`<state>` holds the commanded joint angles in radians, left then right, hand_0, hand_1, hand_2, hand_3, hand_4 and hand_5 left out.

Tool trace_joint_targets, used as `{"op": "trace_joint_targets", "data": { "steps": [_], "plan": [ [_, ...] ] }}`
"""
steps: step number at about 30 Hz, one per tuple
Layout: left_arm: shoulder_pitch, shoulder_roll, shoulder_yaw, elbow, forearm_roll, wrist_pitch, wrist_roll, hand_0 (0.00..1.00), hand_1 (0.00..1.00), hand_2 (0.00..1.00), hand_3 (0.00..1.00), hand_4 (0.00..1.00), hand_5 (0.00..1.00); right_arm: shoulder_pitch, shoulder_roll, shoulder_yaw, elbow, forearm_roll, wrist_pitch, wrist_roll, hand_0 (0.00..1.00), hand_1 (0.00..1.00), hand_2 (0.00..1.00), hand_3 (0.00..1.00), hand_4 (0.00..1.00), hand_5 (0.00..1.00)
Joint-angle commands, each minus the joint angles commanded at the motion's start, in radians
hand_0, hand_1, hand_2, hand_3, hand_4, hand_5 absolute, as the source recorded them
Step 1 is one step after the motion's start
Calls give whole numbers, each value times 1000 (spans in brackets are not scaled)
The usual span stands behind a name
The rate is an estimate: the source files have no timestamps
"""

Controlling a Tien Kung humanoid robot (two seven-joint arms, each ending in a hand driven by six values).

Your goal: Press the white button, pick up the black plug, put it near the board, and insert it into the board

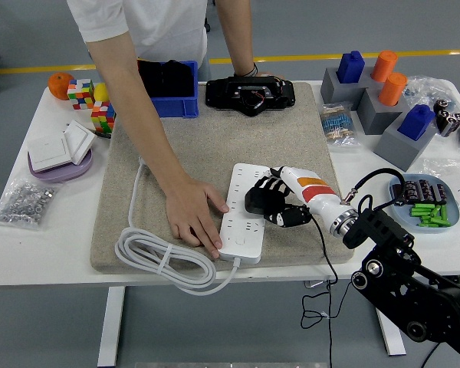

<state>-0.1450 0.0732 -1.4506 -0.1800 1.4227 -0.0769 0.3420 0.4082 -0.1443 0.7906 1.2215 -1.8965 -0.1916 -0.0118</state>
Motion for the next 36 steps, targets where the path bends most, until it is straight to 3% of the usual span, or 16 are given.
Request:
{"op": "trace_joint_targets", "data": {
  "steps": [33,34,36],
  "plan": [
    [0,-2,3,0,-7,0,-2,770,706,661,729,647,524,11,-5,-4,-18,-32,10,3,435,307,308,521,763,2],
    [0,-2,3,0,-7,0,-2,771,706,661,729,647,524,12,-5,-3,-19,-28,9,7,456,355,341,543,781,2],
    [0,-2,4,0,-8,0,-3,771,706,661,729,647,524,11,-5,-2,-21,-20,9,10,456,355,341,543,781,2]
  ]
}}
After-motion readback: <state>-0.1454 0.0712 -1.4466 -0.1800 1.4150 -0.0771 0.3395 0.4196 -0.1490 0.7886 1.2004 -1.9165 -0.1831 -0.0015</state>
